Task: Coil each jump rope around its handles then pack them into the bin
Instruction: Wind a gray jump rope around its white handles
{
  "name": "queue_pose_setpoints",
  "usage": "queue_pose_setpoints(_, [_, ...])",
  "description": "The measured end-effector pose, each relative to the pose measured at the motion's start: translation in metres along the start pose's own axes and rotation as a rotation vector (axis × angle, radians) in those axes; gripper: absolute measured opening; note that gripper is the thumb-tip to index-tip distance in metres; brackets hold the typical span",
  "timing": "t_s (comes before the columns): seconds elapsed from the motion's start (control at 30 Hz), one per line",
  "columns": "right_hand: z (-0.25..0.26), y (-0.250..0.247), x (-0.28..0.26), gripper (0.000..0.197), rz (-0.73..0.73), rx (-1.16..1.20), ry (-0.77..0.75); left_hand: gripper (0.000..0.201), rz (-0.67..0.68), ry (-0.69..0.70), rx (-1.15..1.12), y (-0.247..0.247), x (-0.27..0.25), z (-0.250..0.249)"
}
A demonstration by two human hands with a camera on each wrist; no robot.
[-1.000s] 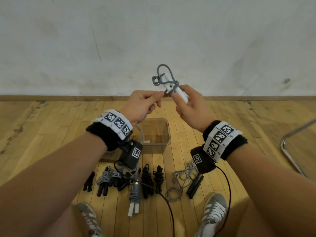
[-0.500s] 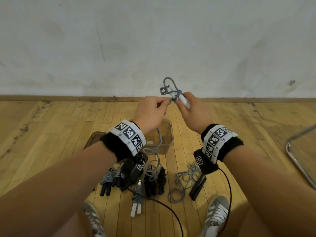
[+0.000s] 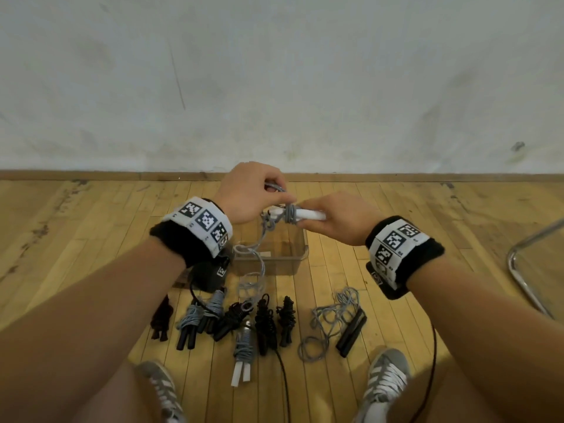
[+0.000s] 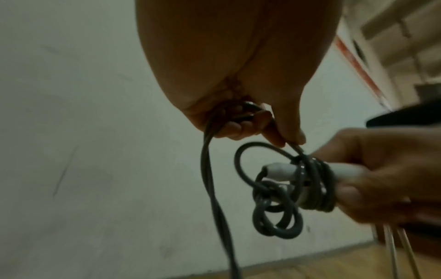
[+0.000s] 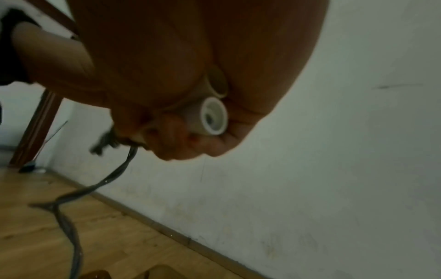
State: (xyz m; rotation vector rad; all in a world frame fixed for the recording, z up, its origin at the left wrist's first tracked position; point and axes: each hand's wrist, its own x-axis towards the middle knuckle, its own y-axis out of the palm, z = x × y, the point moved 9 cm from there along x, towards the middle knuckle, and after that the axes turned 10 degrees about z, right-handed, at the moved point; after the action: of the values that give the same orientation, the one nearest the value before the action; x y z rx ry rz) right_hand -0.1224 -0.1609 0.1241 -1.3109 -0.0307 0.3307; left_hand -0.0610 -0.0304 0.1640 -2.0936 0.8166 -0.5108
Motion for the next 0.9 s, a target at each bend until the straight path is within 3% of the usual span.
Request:
queue_pose_setpoints(0.2, [0.018, -0.023, -0.019, 0.014, -0.155, 0.321, -0.143, 0.023, 0.144, -0.078, -0.792, 0.003, 0.006, 0.018])
queue_pose_setpoints(0.3, [0.019, -0.037, -0.024, 0.017, -0.255, 0.753, -0.193, 0.033, 0.195, -0.094, -1.340, 0.007, 0.005, 0.010])
queue_pose_setpoints(0.33, [0.017, -0.044, -0.025, 0.016, -0.318, 0.865, -0.214, 0.029, 0.179, -0.070, -1.425, 0.008, 0.006, 0.007])
queue_pose_setpoints(0.47, [0.004, -0.056, -0.026, 0.018, -0.476, 0.996, -0.150, 0.025, 0.003, -0.012, -1.103, 0.021, 0.010, -0.002])
queue_pose_setpoints(0.63, [-0.009, -0.038, -0.017, 0.029, -0.541, 0.943, -0.012, 0.025, -0.153, -0.051, -0.665, 0.029, 0.004, -0.007])
queue_pose_setpoints(0.73, [-0.014, -0.026, -0.011, 0.029, -0.544, 0.868, 0.042, 0.027, -0.171, -0.065, -0.432, 0.032, 0.001, -0.008])
queue_pose_setpoints(0.9, [-0.028, -0.022, -0.007, 0.039, -0.515, 0.586, 0.185, 0.031, -0.119, -0.134, -0.401, 0.041, -0.006, -0.010])
